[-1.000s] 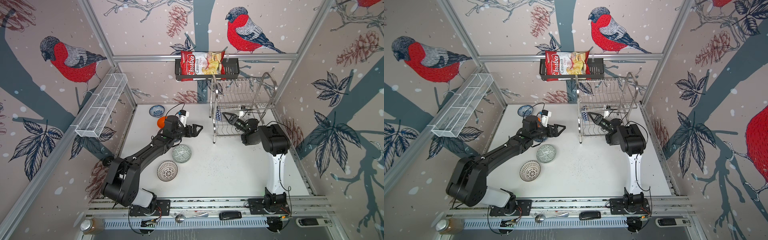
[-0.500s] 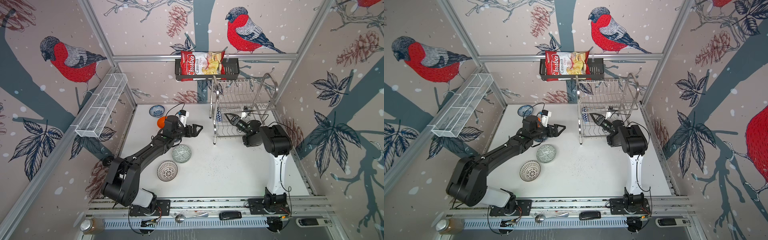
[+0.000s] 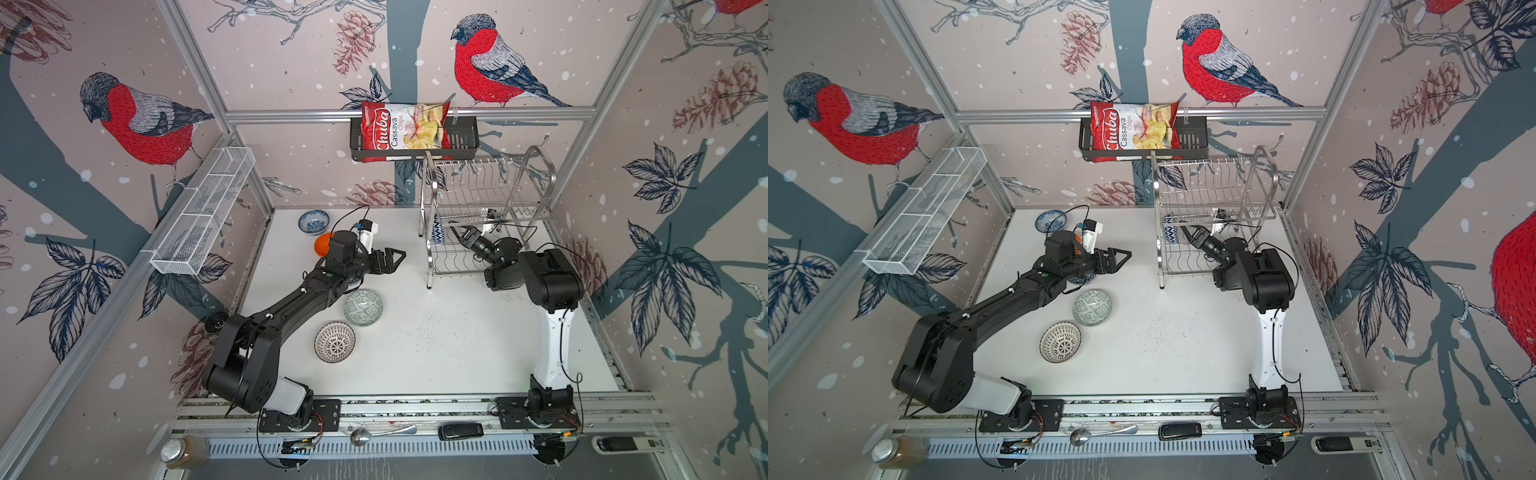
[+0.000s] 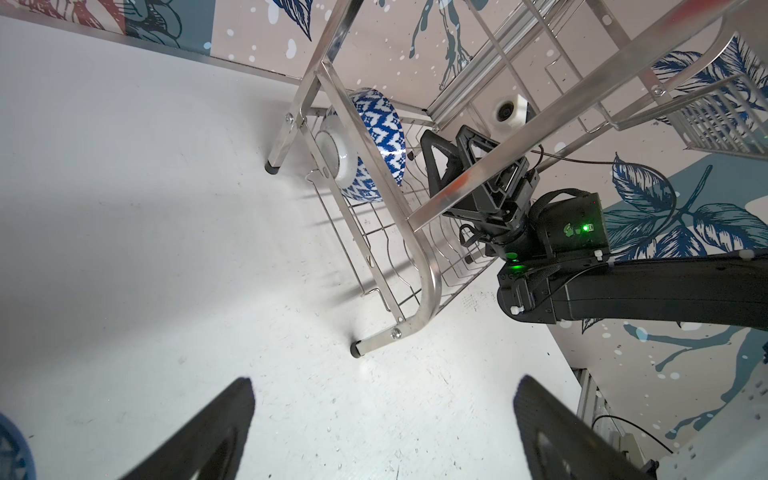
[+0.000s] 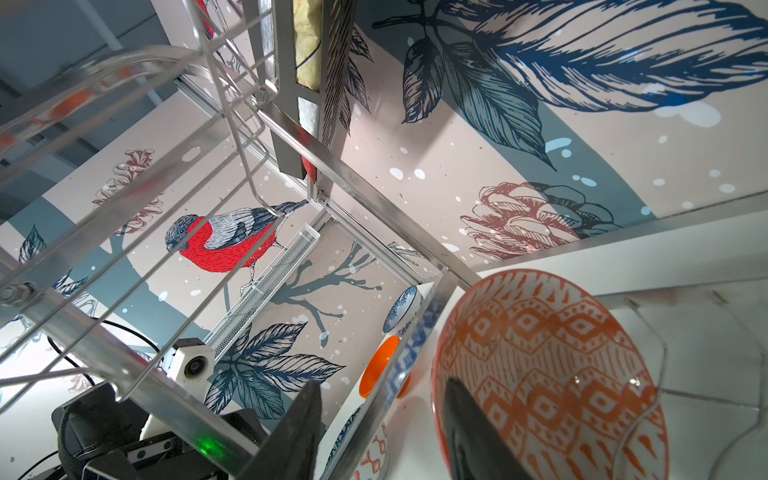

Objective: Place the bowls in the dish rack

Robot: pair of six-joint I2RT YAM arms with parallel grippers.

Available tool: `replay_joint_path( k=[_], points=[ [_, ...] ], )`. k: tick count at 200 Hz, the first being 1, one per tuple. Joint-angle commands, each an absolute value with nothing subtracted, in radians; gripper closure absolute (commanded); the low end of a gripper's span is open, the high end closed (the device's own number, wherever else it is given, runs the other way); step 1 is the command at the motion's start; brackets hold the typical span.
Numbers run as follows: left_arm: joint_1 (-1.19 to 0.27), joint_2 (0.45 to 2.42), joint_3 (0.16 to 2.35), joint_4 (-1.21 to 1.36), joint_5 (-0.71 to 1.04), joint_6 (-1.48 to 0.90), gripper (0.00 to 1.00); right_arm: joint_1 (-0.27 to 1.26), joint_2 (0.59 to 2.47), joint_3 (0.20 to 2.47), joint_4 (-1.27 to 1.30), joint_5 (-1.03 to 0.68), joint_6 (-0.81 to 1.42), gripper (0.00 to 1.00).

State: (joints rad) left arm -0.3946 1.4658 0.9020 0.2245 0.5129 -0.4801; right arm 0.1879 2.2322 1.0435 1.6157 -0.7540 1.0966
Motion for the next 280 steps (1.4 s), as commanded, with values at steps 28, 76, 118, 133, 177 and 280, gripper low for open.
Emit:
replay_joint_path(
  k=[28, 76, 118, 133, 177, 280],
  points=[
    [-0.394, 1.466, 0.91, 0.23, 0.511, -0.47, 0.02, 0.192, 2.245, 1.091, 1.633, -0.742, 1.044, 0.45],
    [-0.394, 1.468, 0.911, 0.229, 0.511, -0.471, 0.02, 0.195, 2.228, 1.089, 1.585, -0.736, 0.997, 0.34],
    [-0.394, 1.466, 0.911, 0.229, 0.512, -0.471, 0.03, 0.198, 2.214, 1.071, 1.612, -0.736, 0.987, 0.18],
    [-0.394, 1.465, 0.911, 0.229, 0.512, -0.47, 0.02, 0.199, 2.202, 1.065, 1.601, -0.733, 0.974, 0.13],
    [-0.394, 1.465, 0.911, 0.227, 0.511, -0.469, 0.02, 0.203, 2.155, 1.032, 1.557, -0.705, 0.92, 0.0],
    [-0.394, 1.466, 0.912, 0.226, 0.514, -0.471, 0.02, 0.207, 2.057, 0.962, 1.362, -0.543, 0.832, 0.01]
  ],
)
